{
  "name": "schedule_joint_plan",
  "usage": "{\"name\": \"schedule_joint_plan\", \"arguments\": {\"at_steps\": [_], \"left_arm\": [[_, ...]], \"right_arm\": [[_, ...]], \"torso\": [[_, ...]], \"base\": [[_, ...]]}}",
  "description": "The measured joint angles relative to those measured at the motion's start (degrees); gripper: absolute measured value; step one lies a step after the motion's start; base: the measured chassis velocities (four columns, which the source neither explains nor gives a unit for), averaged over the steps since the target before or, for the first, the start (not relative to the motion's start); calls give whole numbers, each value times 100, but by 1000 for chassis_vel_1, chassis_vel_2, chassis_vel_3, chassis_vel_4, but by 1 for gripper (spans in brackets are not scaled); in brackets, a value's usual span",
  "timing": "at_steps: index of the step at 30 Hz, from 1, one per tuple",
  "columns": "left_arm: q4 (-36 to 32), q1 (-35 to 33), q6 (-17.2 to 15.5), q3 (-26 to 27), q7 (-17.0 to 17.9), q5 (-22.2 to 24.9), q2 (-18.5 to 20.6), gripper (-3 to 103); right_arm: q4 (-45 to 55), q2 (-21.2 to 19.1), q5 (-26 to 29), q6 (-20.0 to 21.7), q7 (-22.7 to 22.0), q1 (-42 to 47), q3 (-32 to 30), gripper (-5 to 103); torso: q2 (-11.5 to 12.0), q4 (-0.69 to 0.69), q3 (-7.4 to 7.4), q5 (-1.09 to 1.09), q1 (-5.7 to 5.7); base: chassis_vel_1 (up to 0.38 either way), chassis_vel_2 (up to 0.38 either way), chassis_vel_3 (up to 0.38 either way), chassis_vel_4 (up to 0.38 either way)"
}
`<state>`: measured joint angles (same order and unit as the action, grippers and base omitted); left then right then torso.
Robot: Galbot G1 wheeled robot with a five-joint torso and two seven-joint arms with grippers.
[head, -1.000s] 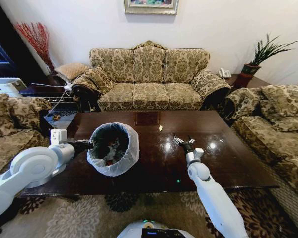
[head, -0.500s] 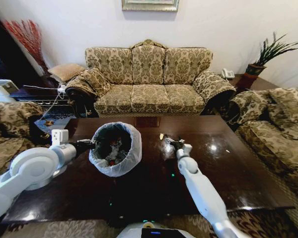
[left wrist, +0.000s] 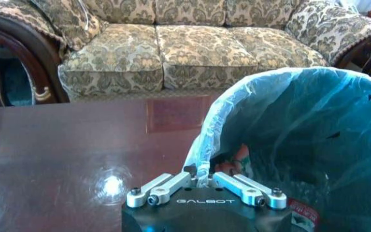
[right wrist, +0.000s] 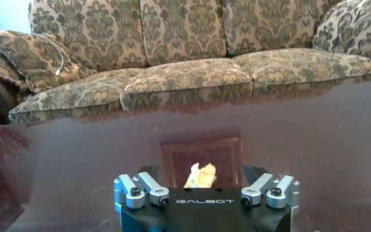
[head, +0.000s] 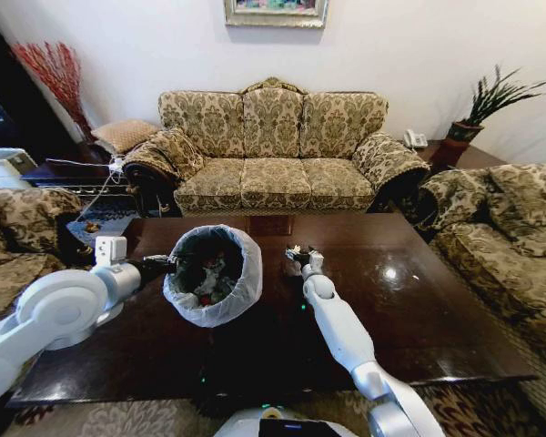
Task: Move to the front of the table and place the trash on the table into the trash bin.
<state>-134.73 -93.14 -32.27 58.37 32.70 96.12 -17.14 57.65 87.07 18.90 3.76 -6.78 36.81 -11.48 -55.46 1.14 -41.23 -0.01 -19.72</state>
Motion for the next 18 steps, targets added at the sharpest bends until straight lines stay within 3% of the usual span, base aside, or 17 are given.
{"name": "schedule_joint_plan", "arguments": {"at_steps": [1, 4, 10, 11, 13, 18], "left_arm": [[9, 3, 2, -2, -4, 2, 12, 0], [9, 4, 2, -4, -9, 13, 19, 0], [49, 28, 21, -9, -9, 20, 22, 0], [49, 28, 21, -9, -9, 20, 22, 0], [51, 41, 30, -2, -18, 19, 6, 0], [59, 39, 37, 11, -24, 9, -1, 0]], "right_arm": [[-103, 44, -7, -13, 3, -42, -7, 79], [-250, 117, -47, -35, -35, -91, -27, 74], [-381, 155, -103, -112, -89, -103, -37, 47], [-381, 155, -103, -112, -89, -103, -37, 47], [-406, 137, -103, -131, -83, -91, -34, 35], [-432, 117, -57, -95, -73, -83, -33, 19]], "torso": [[0, 0, 0, 0, 1], [-1, 2, 2, 0, 5], [-1, 3, 2, 1, 5], [-1, 3, 2, 1, 5], [-1, 2, 2, 1, 4], [-1, 1, 2, 1, 5]], "base": [[0, 0, 0, 0], [0, 0, 0, 0], [0, 0, 0, 0], [0, 0, 0, 0], [0, 0, 0, 0], [0, 0, 0, 0]]}}
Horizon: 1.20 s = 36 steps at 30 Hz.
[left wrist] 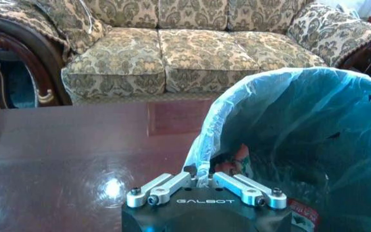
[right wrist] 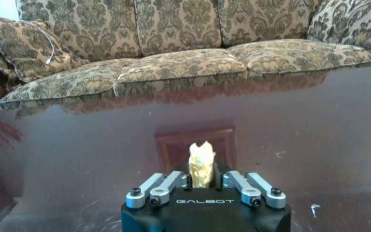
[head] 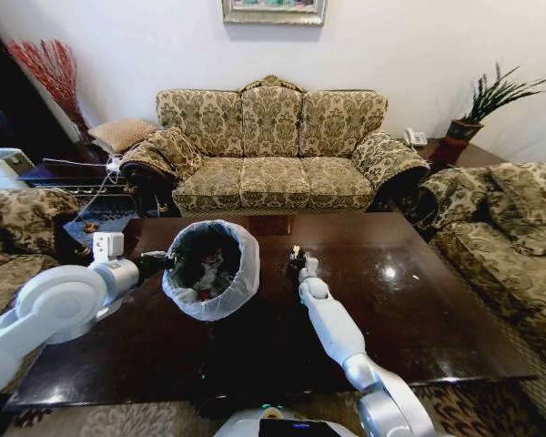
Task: Move to the front of the table and place the trash on the table into the trash bin.
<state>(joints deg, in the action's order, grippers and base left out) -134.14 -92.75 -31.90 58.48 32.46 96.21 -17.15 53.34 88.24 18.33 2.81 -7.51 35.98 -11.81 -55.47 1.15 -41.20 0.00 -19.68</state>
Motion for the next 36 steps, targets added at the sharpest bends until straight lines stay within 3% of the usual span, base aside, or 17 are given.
{"name": "schedule_joint_plan", "arguments": {"at_steps": [1, 3, 5, 11, 16, 17, 19, 22, 26, 30, 34, 36], "left_arm": [[-4, 0, 1, 1, -1, -1, 0, 0], [-10, -1, 3, 1, -1, -2, 0, 0], [-29, -9, 8, 3, -1, -4, -1, 0], [-36, -26, 8, 18, 9, -2, 23, 0], [100, 14, -103, 19, 226, 178, 220, 0], [134, 45, -110, 13, 350, 236, 291, 0], [152, 73, -107, 10, 436, 271, 333, 0], [214, 131, -72, 10, 527, 326, 401, 0], [198, 133, -50, 23, 543, 338, 366, 0], [103, 114, -50, 23, 540, 342, 305, 0], [-60, 89, -50, 12, 540, 329, 251, 0], [-109, 84, -50, 13, 540, 328, 240, 0]], "right_arm": [[-2, -5, 31, 21, 0, -5, 1, 14], [-3, -13, 45, 33, 1, -11, 2, 14], [18, -56, 97, 66, 2, -11, 3, 2], [521, -225, 92, -203, 163, 209, 39, 0], [2711, -598, 77, -676, 508, 876, 200, 0], [3470, -740, -41, -822, 550, 1027, 285, 0], [3802, -811, -194, -952, 546, 1091, 349, 0], [5169, -1232, -502, -1375, 684, 1287, 761, 0], [6268, -1629, -129, -1396, 797, 1427, 1346, 0], [6717, -1785, 40, -1272, 811, 1520, 1838, 0], [6833, -1836, -91, -1178, 812, 1583, 2365, -3], [6793, -1858, -214, -1185, 811, 1612, 2449, 2]], "torso": [[0, 1, 0, 0, 0], [0, 2, 0, 0, 0], [0, 2, 0, 0, 0], [0, 1, -1, -1, -1], [0, 1, 0, -1, 0], [-1, 1, 1, 3, 0], [-1, 0, 1, 3, 1], [-1, 1, 1, 1, 1], [-1, 0, 1, 1, 0], [-2, 1, 1, 1, 1], [-1, 1, 0, 0, 1], [-1, 1, 0, 1, 0]], "base": [[0, 0, 0, 0], [0, 0, 0, 0], [0, 0, 0, 0], [0, 0, 0, 0], [0, 0, 0, 0], [0, 0, 0, 0], [0, 0, 0, 0], [0, 0, 0, 0], [0, 0, 0, 0], [0, 0, 0, 0], [0, 0, 0, 0], [0, 0, 0, 0]]}}
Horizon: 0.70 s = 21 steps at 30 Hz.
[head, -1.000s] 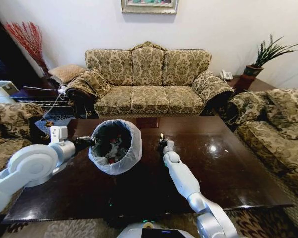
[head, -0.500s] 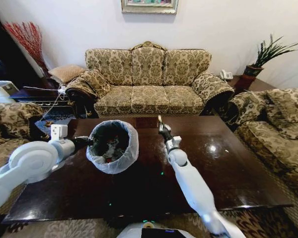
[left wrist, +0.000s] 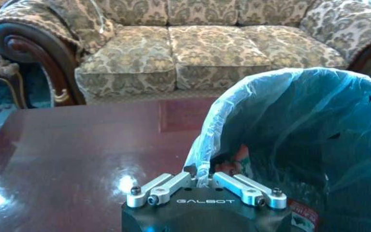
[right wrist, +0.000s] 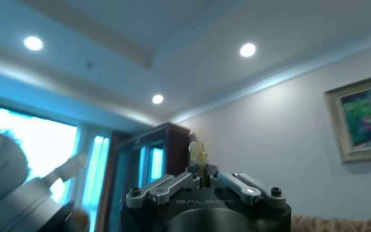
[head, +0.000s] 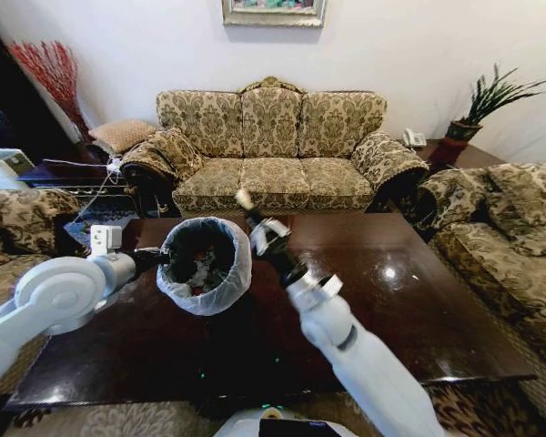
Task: Move to the front of the table and place the trash on the table into the trash bin.
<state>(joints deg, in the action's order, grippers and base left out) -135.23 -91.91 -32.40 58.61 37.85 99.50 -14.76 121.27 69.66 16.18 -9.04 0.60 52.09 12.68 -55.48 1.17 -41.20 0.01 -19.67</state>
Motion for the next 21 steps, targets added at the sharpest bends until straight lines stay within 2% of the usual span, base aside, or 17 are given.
{"name": "schedule_joint_plan", "arguments": {"at_steps": [1, 2, 3, 5, 6, 8, 11, 13, 16, 17, 19, 20, 21], "left_arm": [[-44, -2, 0, 6, -1, -1, -13, 0], [-67, -5, -3, 14, -3, -11, -23, 0], [-71, -9, -6, 16, -8, -32, -34, 0], [-45, -26, -11, 17, -30, -109, -71, 0], [-45, -26, -11, 17, -30, -109, -71, 0], [-33, -34, -11, 10, -70, -155, -102, 0], [-91, -35, -8, 12, -99, -160, -113, 0], [-131, -34, -7, 18, -113, -161, -117, 0], [-189, -25, -5, 20, -134, -161, -120, 0], [-189, -25, -5, 20, -134, -161, -120, 0], [-200, -9, -5, 20, -149, -161, -120, 0], [-200, -9, -5, 20, -149, -161, -120, 0], [-194, -4, -5, 21, -149, -161, -120, 0]], "right_arm": [[-49, -21, -131, -21, 3, 33, 50, 2], [-89, -34, -287, -43, 5, 80, 93, 12], [-109, -33, -373, -54, 5, 104, 109, 12], [-176, 9, -586, -100, 50, 141, 112, 23], [-176, 9, -586, -100, 50, 141, 112, 23], [-245, 54, -680, -141, 88, 158, 109, 34], [-275, 66, -696, -185, 137, 176, 68, 44], [-282, 67, -696, -194, 153, 183, 39, 44], [-286, 59, -667, -213, 174, 185, 3, 61], [-286, 59, -667, -213, 174, 185, 3, 61], [-284, 54, -612, -233, 179, 203, -15, 72], [-284, 54, -612, -233, 179, 203, -15, 72], [-263, 56, -523, -250, 181, 231, -46, 78]], "torso": [[0, 0, 0, -1, 0], [0, -1, 0, -1, 0], [0, -1, 0, -2, 0], [0, -1, 0, -2, 0], [0, -1, 0, -2, 0], [0, 0, 0, -1, 0], [0, 0, 0, 1, -1], [0, 0, 0, 0, 0], [0, -1, 0, -3, 0], [0, -1, 0, -3, 0], [0, -1, 0, -2, 0], [0, -1, 0, -2, 0], [0, 0, 0, -2, -1]], "base": [[0, 0, 0, 0], [0, 0, 0, 0], [0, 0, 0, 0], [0, 0, 0, 0], [0, 0, 0, 0], [0, 0, 0, 0], [0, 0, 0, 0], [0, 0, 0, 0], [0, 0, 0, 0], [0, 0, 0, 0], [0, 0, 0, 0], [0, 0, 0, 0], [0, 0, 0, 0]]}}
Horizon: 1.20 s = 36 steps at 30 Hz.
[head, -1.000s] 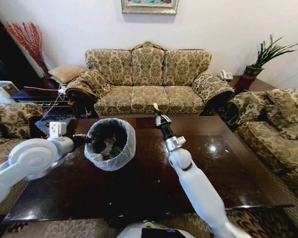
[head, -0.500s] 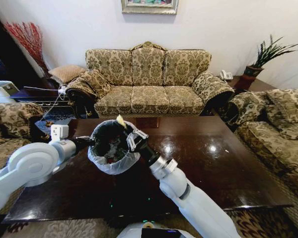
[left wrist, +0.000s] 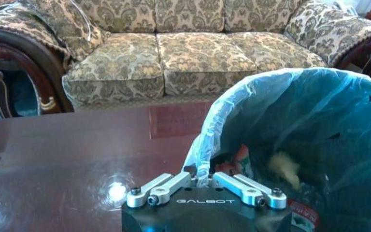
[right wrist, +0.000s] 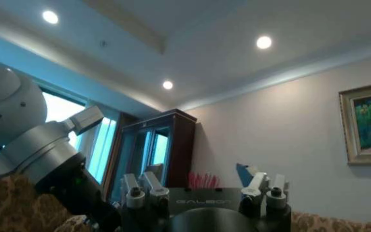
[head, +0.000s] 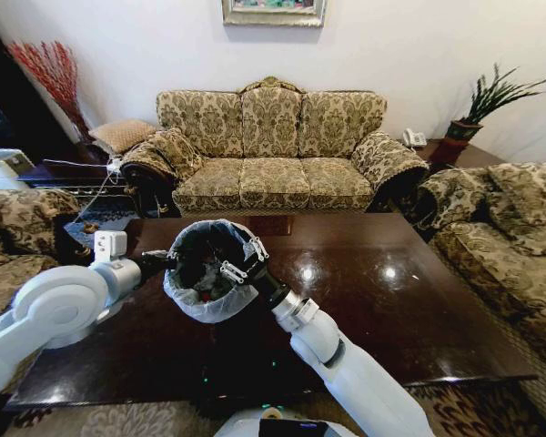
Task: Move to the front of the table and place the trash on the table into the trash bin.
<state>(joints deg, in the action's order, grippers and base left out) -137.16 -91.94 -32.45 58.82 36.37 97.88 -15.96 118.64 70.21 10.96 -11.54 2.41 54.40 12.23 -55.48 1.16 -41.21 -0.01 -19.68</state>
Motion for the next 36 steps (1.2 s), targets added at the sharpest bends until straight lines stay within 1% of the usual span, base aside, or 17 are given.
{"name": "schedule_joint_plan", "arguments": {"at_steps": [3, 5, 7, 8, 10, 12, 15, 17, 19, 20, 22, 24, 25, 27, 28, 30, 36], "left_arm": [[39, -54, -53, 144, 132, 5, -50, 0], [35, -118, -116, 314, 218, 59, -72, 0], [26, -260, -244, 689, 387, 196, -153, 0], [26, -260, -244, 689, 387, 196, -153, 0], [88, -359, -298, 968, 680, 270, -292, 0], [104, -366, -303, 1013, 781, 282, -345, 0], [88, -548, -308, 1313, 1054, 310, -681, 0], [62, -756, -308, 1536, 1066, 256, -845, 0], [-23, -1297, -306, 2107, 944, 11, -1318, 0], [-23, -1297, -306, 2107, 944, 11, -1318, 0], [-198, -1795, -294, 2565, 730, -318, -1898, 0], [-384, -2428, -185, 2915, 272, -1142, -2677, 0], [-384, -2428, -185, 2915, 272, -1142, -2677, 0], [-514, -2931, -41, 3062, -216, -1927, -3295, 0], [-514, -2931, -41, 3062, -216, -1927, -3295, 0], [-581, -3168, 67, 3182, -403, -2209, -3681, 0], [-605, -2900, 153, 3514, -260, -2013, -4262, 0]], "right_arm": [[259, -14, 329, -8, -8, 248, -308, 93], [374, -57, 376, -7, -74, 396, -512, 97], [543, -129, 367, 70, -418, 692, -870, 99], [543, -129, 367, 70, -418, 692, -870, 99], [652, -175, 424, 179, -755, 1064, -1298, 100], [653, -173, 438, 178, -780, 1212, -1459, 100], [584, -103, 482, -12, -772, 1784, -2023, 100], [573, -77, 530, -78, -753, 1957, -2186, 100], [442, -37, 596, -268, -689, 2230, -2460, 100], [442, -37, 596, -268, -689, 2230, -2460, 100], [314, -26, 630, -428, -680, 2339, -2602, 100], [255, -35, 722, -518, -681, 2406, -2672, 100], [255, -35, 722, -518, -681, 2406, -2672, 100], [231, -44, 786, -570, -684, 2418, -2696, 100], [231, -44, 786, -570, -684, 2418, -2696, 100], [208, -48, 838, -602, -687, 2389, -2706, 100], [204, 4, 941, -629, -689, 2309, -2675, 100]], "torso": [[0, 0, 0, 2, 0], [1, 0, 0, 2, 0], [0, -1, 0, 0, 0], [0, -1, 0, 0, 0], [0, 0, 1, -1, 0], [0, 0, 1, -1, 0], [1, -1, 0, 2, 0], [0, -3, 0, 2, -1], [0, -2, 0, 0, -1], [0, -2, 0, 0, -1], [1, -2, 0, -1, -2], [1, 0, 0, 2, -2], [1, 0, 0, 2, -2], [0, 2, 1, -1, -1], [0, 2, 1, -1, -1], [1, 3, 1, 0, 0], [-1, 0, 2, -3, 4]], "base": [[0, 0, 0, 0], [0, 0, 0, 0], [0, 0, 0, 0], [0, 0, 0, 0], [0, 0, 0, 0], [0, 0, 0, 0], [0, 0, 0, 0], [0, 0, 0, 0], [42, -42, -52, 17], [58, -43, -52, 17], [72, -81, -69, 82], [153, -113, -127, 141], [153, -131, -148, 141], [202, -150, -159, 186], [237, -170, -170, 186], [259, -241, -240, 238], [267, -284, -278, 273]]}}
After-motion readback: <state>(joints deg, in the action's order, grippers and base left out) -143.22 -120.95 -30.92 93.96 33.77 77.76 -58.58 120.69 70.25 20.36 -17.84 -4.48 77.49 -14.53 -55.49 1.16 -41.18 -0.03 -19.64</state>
